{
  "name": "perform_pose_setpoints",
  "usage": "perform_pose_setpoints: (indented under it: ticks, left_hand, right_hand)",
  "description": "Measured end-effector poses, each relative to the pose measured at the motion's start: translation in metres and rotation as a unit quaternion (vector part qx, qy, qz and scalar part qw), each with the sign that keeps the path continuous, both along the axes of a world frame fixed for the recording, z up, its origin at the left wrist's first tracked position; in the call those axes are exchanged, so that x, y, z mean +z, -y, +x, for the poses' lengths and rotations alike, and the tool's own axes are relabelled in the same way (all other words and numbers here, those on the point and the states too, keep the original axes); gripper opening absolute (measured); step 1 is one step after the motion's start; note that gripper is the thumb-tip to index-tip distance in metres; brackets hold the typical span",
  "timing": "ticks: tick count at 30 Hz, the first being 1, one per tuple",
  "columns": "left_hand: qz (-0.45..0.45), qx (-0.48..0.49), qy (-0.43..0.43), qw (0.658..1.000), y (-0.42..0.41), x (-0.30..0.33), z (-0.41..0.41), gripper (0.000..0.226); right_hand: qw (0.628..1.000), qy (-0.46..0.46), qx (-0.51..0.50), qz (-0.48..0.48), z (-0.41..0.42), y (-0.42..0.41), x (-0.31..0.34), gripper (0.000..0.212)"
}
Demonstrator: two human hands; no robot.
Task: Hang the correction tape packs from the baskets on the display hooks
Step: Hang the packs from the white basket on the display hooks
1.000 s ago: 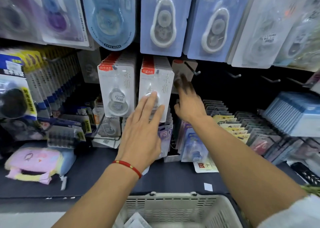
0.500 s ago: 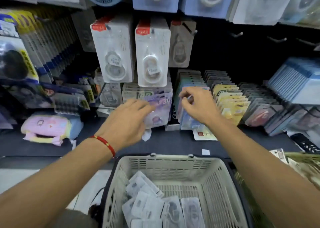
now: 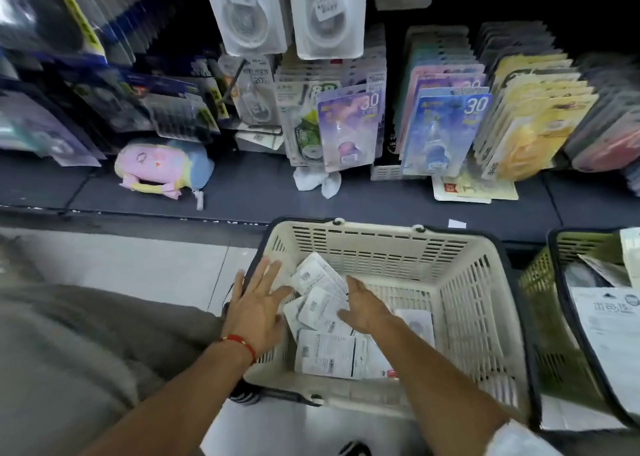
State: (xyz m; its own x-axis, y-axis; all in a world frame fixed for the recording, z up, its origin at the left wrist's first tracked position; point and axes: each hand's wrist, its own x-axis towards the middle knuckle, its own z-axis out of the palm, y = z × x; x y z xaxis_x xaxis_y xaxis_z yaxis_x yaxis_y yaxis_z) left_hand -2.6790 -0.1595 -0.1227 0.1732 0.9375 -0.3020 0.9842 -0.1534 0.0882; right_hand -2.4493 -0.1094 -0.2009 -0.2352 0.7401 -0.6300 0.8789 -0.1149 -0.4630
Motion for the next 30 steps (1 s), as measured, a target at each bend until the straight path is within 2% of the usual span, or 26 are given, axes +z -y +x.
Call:
perform_pose_setpoints:
  ticks: [4, 7, 9, 15, 18, 23, 27, 30]
  left_hand:
    - [0.01, 0.024, 0.011, 1.0, 0.005, 0.0, 0.004, 0.055]
    - [0.001, 0.033, -0.003, 0.999, 0.003, 0.001, 0.004, 0.054]
    - [-0.005, 0.038, -0.016, 0.999, 0.002, 0.002, 0.007, 0.054]
    - [0.01, 0.072, -0.014, 0.997, 0.001, 0.003, 0.021, 0.055]
    - [0.021, 0.061, 0.026, 0.998, -0.001, 0.005, 0.03, 0.061]
    - [-0.003, 0.027, 0.177, 0.984, -0.01, 0.011, 0.052, 0.087]
    - [-0.075, -0.04, 0.161, 0.983, -0.016, 0.013, 0.061, 0.108]
    - [-0.089, -0.022, 0.192, 0.977, -0.015, 0.016, 0.067, 0.11]
  right_hand:
    - [0.992, -0.07, -0.1, 0.02, -0.02, -0.006, -0.017, 0.093]
    - [0.997, -0.046, -0.059, 0.005, -0.029, -0.007, -0.027, 0.092]
    - [0.997, -0.034, -0.067, 0.007, -0.029, -0.001, -0.034, 0.081]
    - [0.989, -0.098, -0.111, -0.028, 0.007, 0.013, -0.029, 0.046]
    - [0.989, -0.092, -0.111, 0.021, 0.021, 0.019, -0.013, 0.032]
    - [0.987, -0.09, -0.089, 0.099, 0.036, 0.027, 0.023, 0.02]
    - [0.979, -0.101, -0.074, 0.163, 0.043, 0.03, 0.058, 0.019]
    - [0.978, -0.085, -0.045, 0.186, 0.048, 0.03, 0.082, 0.019]
